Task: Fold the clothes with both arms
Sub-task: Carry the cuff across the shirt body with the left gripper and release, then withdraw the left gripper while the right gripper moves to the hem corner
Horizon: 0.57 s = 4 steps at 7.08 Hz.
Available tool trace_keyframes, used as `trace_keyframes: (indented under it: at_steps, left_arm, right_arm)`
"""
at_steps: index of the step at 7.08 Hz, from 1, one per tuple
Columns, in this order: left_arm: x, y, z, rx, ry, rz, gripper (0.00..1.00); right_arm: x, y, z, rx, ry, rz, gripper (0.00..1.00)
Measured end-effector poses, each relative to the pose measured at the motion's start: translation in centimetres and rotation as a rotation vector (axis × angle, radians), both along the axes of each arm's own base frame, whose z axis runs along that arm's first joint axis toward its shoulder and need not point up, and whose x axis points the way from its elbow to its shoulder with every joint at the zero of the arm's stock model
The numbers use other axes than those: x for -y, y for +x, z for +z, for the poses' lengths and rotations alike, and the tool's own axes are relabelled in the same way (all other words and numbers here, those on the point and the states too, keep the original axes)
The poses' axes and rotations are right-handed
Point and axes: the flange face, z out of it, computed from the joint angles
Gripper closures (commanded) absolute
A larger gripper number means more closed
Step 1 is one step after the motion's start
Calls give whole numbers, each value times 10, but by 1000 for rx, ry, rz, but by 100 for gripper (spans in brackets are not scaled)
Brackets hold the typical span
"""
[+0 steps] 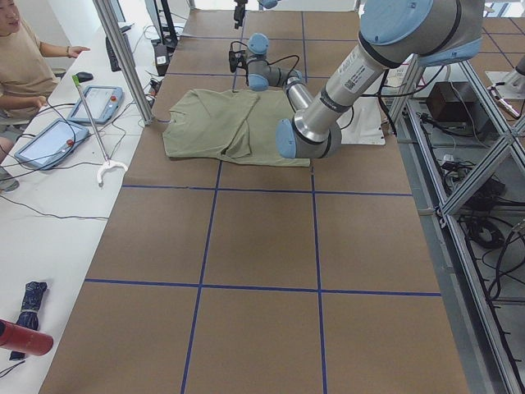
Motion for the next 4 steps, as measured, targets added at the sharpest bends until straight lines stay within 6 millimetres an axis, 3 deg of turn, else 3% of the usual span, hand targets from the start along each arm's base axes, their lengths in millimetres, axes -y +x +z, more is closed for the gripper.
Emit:
trace_keyframes:
  at_steps: [2,3,4]
  left_arm:
    - [-5,-49,38,71,51,26,18]
    - [-8,-71,65,127,83,32,15]
    - [-14,-89,91,166,110,40,0]
  right_arm:
    - [-49,-85,-52,-15,-30,48,0]
    - [-90,-133,-75,-11,-60,82,1]
    - [-133,-174,-91,-8,-83,122,3]
